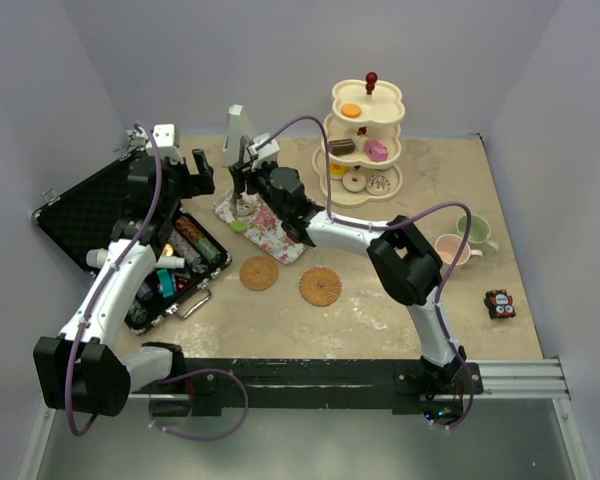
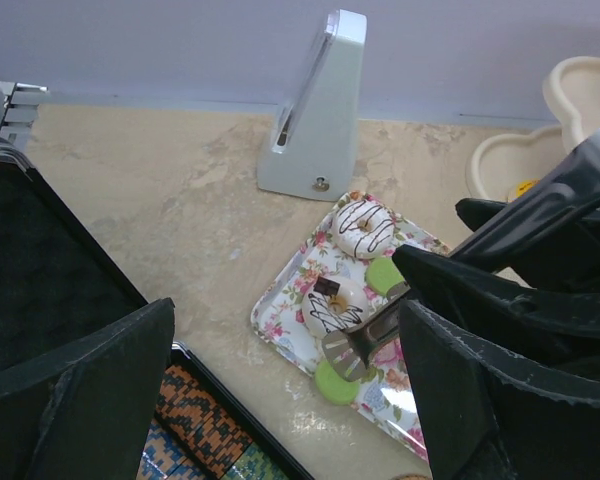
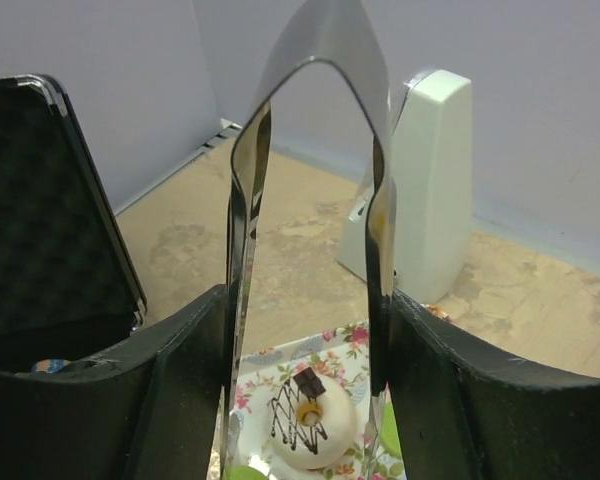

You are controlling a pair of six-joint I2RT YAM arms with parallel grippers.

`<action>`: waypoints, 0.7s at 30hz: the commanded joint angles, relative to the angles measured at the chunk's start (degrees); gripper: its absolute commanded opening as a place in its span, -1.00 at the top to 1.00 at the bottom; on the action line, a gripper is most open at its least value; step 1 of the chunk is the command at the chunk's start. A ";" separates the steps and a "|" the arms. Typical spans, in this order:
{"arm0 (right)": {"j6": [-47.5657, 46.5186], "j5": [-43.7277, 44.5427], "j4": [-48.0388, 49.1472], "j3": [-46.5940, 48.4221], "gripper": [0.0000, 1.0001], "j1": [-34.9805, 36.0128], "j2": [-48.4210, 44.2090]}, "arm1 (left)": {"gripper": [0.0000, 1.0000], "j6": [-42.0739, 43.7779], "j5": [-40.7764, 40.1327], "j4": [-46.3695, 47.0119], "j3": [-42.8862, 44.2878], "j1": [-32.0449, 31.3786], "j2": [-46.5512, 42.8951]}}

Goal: Serve the afternoon tea

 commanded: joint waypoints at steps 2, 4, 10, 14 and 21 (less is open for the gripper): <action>-1.95 2.89 5.84 5.67 -0.26 0.20 0.65 | -0.95 -0.29 1.23 2.34 0.20 0.33 0.41; -2.65 3.59 5.40 6.90 -0.26 0.28 1.80 | -0.95 -0.38 1.32 2.17 0.29 0.33 0.50; -5.11 3.86 4.79 10.06 -0.28 0.64 5.05 | -0.96 -0.47 1.76 2.17 0.38 0.33 0.59; -5.46 3.25 2.95 12.52 -0.28 0.99 7.07 | -0.96 -0.47 1.76 2.08 0.47 0.33 0.59; -6.25 3.51 0.22 15.07 -0.29 1.60 9.88 | -0.96 -0.47 2.11 1.99 0.56 0.33 0.59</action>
